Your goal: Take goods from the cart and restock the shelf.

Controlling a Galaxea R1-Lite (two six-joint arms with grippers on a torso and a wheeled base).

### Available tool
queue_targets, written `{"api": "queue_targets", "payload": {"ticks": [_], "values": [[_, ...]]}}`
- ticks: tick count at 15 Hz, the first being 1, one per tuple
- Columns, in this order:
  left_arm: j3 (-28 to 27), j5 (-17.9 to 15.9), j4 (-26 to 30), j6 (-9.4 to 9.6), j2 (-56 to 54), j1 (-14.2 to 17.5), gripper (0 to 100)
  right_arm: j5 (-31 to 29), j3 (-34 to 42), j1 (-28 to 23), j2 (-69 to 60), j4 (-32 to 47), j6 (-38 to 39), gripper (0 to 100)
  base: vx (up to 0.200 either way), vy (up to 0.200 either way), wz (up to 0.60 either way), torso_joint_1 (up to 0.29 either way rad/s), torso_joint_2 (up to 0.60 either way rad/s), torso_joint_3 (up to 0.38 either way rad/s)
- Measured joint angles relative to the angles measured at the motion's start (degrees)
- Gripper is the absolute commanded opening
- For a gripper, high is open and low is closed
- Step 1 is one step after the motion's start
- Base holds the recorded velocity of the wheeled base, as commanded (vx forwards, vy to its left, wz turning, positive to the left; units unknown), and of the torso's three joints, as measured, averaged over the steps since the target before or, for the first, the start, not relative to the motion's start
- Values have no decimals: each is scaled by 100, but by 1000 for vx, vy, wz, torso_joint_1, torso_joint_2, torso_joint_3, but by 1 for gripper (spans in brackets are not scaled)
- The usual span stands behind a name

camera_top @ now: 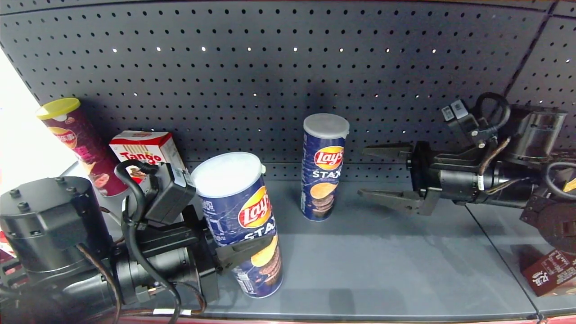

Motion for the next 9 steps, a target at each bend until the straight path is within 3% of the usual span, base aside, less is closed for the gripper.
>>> {"api": "queue_targets", "payload": {"ticks": [9], "values": [[-52, 2, -2, -6, 15, 46, 0, 9, -730, 30, 1107, -96, 4, 100, 0, 0, 0, 0, 0, 0]]}}
